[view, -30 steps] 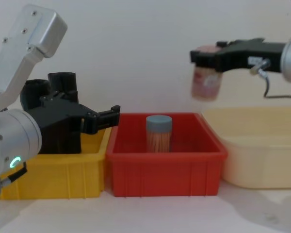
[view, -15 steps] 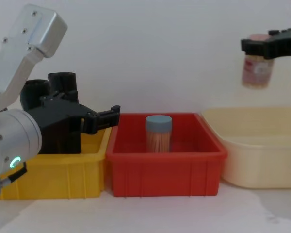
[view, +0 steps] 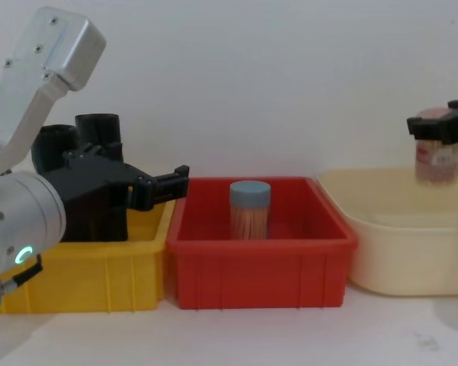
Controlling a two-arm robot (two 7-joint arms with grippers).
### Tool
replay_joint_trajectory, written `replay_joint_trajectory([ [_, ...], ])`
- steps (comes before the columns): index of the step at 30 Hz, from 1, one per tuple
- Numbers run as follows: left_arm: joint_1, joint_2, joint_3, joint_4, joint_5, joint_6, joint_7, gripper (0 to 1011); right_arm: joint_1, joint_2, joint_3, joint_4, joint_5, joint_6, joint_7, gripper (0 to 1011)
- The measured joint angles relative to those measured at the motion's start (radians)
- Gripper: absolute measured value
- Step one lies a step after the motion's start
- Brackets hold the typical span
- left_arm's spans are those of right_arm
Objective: Pick up the garbage bag with the one hand and transfer it to the other hand.
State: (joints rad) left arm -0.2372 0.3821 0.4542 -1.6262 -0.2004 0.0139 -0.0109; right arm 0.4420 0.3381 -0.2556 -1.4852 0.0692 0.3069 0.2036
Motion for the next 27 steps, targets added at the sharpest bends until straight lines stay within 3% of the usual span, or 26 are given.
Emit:
replay_joint_trajectory([
  [4,0.0,0.0,0.0,0.0,0.0,0.0,0.0,1001,0.007,0.001,-0.005,0.024,-0.01,-0.002,0.004,699],
  [8,0.0,0.0,0.0,0.0,0.0,0.0,0.0,1002,0.012,0.001,-0.009,0.041,-0.017,-0.005,0.008,845],
  [15,0.0,0.0,0.0,0.0,0.0,0.0,0.0,1002,0.018,0.002,-0.014,0.06,-0.027,-0.009,0.011,996],
  [27,-0.003,-0.001,-0.002,0.0,-0.004,0.0,-0.011,1001,0.022,0.002,-0.017,0.078,-0.034,-0.012,0.014,1000],
])
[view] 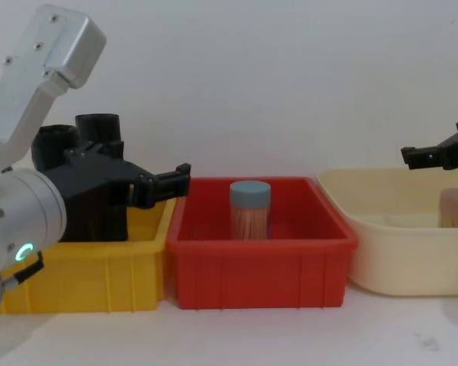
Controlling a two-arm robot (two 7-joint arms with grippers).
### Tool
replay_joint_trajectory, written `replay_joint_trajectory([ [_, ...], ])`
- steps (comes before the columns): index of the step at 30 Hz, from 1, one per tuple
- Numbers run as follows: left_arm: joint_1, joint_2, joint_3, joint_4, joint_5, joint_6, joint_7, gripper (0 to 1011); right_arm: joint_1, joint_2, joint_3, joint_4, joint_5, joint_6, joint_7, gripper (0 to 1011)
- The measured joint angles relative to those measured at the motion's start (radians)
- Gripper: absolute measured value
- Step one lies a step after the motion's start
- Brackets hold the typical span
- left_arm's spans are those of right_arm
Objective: Pick up the garbage bag with the one hand and transfer it to the other hand.
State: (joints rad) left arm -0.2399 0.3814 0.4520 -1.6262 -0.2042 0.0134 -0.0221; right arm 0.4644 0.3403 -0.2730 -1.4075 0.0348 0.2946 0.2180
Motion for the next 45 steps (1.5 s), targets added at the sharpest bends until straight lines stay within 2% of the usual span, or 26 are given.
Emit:
replay_joint_trajectory([
  [11,0.006,0.006,-0.021,-0.038,-0.066,0.013,-0.064,1001,0.001,0.0,-0.001,0.005,-0.002,-0.001,0.001,1000],
  [20,0.078,0.024,-0.061,-0.141,-0.124,0.074,-0.071,1002,0.002,0.0,-0.002,0.008,-0.003,-0.002,0.002,1000],
  [28,0.159,0.033,-0.11,-0.248,-0.144,0.146,-0.013,1002,0.003,0.0,-0.002,0.009,-0.004,-0.002,0.002,1000],
  [36,0.219,0.03,-0.156,-0.324,-0.145,0.213,0.059,1001,0.003,0.0,-0.002,0.009,-0.004,-0.002,0.001,1001],
  [45,0.239,0.016,-0.202,-0.364,-0.147,0.283,0.123,1002,0.003,0.0,-0.002,0.01,-0.004,-0.002,0.001,1000],
])
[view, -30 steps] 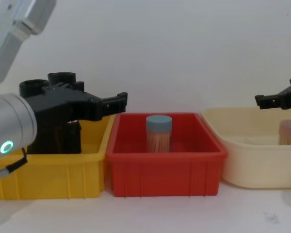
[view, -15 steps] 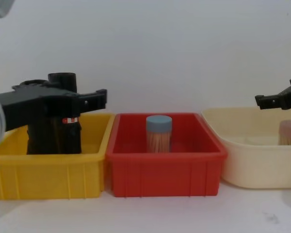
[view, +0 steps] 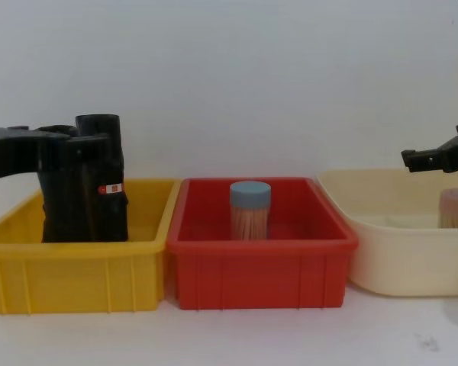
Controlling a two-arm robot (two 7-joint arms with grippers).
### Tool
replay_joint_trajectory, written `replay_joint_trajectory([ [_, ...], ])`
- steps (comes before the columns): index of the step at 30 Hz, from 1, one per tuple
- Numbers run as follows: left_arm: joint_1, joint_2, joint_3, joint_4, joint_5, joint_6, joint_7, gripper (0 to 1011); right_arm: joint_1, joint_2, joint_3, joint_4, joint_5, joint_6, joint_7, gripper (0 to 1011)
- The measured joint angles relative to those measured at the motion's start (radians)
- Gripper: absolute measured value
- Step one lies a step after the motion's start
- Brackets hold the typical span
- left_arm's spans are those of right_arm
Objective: Pick up the garbage bag with the one hand and transfer it to the other hand.
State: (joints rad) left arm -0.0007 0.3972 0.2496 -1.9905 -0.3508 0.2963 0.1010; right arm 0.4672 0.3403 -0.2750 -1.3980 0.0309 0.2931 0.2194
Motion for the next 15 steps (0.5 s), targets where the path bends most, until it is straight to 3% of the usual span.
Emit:
replay_joint_trajectory([
  [8,-0.036,-0.008,-0.025,0.016,-0.012,0.046,0.008,1002,0.0,0.0,0.0,0.0,0.0,0.0,0.0,1000],
  [15,-0.09,-0.012,-0.036,0.058,-0.03,0.075,-0.021,1002,0.0,0.0,0.0,0.0,0.0,0.0,0.0,1000],
])
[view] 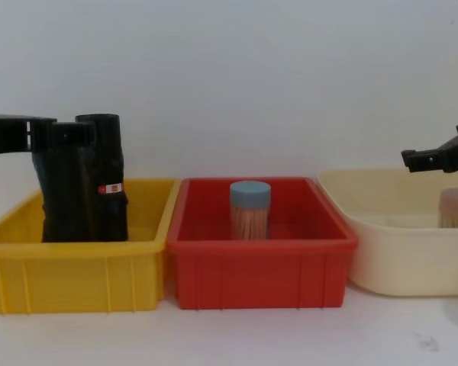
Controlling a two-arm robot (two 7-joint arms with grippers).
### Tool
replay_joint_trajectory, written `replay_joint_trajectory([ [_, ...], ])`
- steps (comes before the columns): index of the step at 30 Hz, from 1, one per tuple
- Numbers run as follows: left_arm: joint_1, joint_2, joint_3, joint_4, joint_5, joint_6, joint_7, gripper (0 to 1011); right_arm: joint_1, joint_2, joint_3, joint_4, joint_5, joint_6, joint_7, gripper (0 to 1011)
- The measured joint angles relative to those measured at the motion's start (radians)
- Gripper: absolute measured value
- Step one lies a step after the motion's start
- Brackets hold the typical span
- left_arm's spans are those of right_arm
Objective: Pick up the garbage bag with the one hand and transfer it to the other hand.
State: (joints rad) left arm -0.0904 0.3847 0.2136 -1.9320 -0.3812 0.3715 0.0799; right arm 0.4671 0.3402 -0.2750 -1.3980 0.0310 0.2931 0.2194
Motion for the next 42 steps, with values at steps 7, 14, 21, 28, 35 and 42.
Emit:
replay_joint_trajectory([
  [7,-0.046,-0.012,-0.011,0.04,-0.02,0.033,-0.018,1002,0.0,0.0,0.0,0.0,0.0,0.0,0.0,1000],
  [14,-0.074,-0.031,-0.02,0.069,-0.035,0.069,-0.02,1002,0.0,0.0,0.0,0.0,0.0,0.0,0.0,1001],
  [21,-0.097,-0.048,-0.026,0.102,-0.05,0.104,-0.024,1001,0.0,0.0,0.0,0.0,0.0,0.0,0.0,1000],
  [28,-0.114,-0.057,-0.027,0.133,-0.06,0.125,-0.04,957,0.0,0.0,0.0,0.0,0.0,0.0,0.0,1000],
  [35,-0.124,-0.063,-0.028,0.153,-0.067,0.139,-0.05,806,0.0,0.0,0.0,0.0,0.0,0.0,0.0,1000],
  [42,-0.129,-0.066,-0.028,0.162,-0.07,0.145,-0.055,576,0.0,0.0,0.0,0.0,0.0,0.0,0.0,1000],
])
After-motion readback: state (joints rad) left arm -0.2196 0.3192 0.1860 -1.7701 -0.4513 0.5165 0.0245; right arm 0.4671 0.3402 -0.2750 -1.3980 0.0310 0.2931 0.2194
